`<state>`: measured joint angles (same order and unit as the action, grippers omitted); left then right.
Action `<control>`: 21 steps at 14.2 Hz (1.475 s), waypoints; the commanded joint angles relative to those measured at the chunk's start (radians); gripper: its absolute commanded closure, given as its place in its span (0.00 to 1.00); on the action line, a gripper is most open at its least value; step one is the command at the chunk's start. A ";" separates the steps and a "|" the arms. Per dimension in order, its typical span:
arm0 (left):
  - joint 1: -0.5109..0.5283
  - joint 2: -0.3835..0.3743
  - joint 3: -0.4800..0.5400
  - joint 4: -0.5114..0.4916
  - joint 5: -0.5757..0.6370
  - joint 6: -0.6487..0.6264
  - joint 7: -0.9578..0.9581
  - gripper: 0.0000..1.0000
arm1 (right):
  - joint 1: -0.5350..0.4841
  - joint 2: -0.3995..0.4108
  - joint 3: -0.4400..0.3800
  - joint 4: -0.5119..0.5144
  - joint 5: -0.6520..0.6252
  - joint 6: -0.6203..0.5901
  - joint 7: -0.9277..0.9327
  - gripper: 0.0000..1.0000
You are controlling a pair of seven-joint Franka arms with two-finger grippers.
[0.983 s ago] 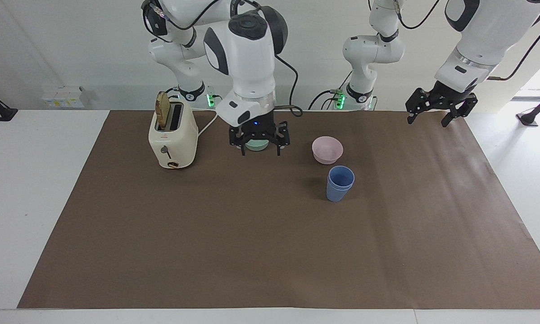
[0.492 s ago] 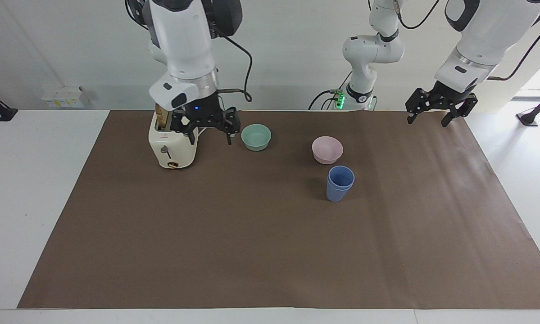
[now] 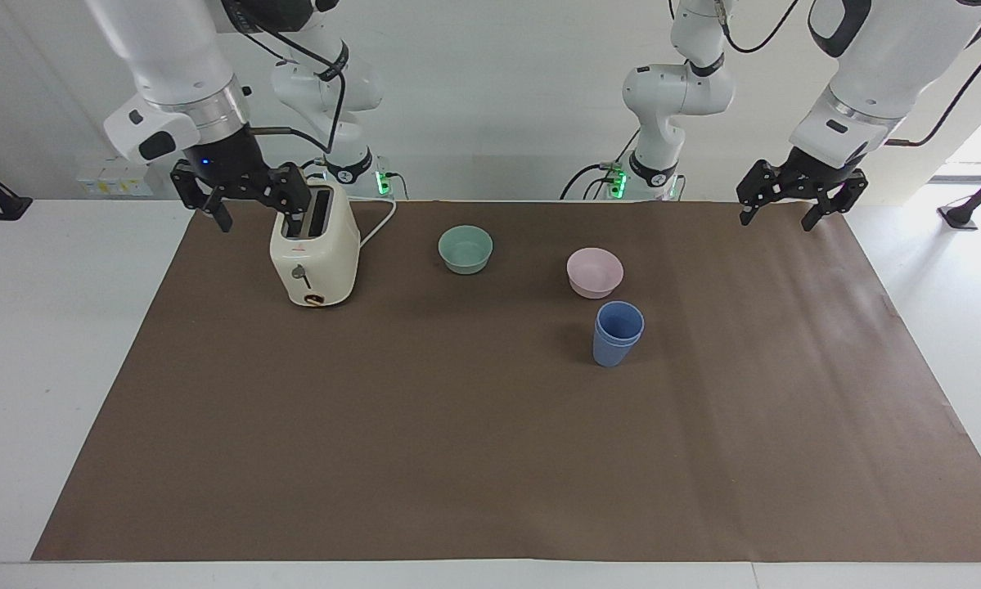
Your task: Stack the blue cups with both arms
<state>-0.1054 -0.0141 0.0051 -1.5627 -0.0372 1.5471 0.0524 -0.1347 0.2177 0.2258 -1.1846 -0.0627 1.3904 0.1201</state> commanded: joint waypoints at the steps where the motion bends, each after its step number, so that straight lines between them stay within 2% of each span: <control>1: 0.012 -0.001 -0.008 0.015 0.007 -0.018 0.006 0.00 | -0.037 -0.031 0.010 -0.052 0.001 0.016 -0.025 0.00; 8: 0.013 -0.001 -0.008 0.015 0.007 -0.022 0.004 0.00 | -0.088 -0.029 0.007 -0.055 0.007 0.030 -0.008 0.00; 21: 0.012 -0.003 -0.008 0.013 0.007 -0.021 0.006 0.00 | -0.089 -0.037 0.010 -0.075 0.012 0.032 -0.007 0.00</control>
<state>-0.1054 -0.0141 0.0051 -1.5627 -0.0372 1.5469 0.0524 -0.2082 0.2129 0.2267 -1.2139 -0.0632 1.3980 0.1129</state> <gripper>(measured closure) 0.000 0.000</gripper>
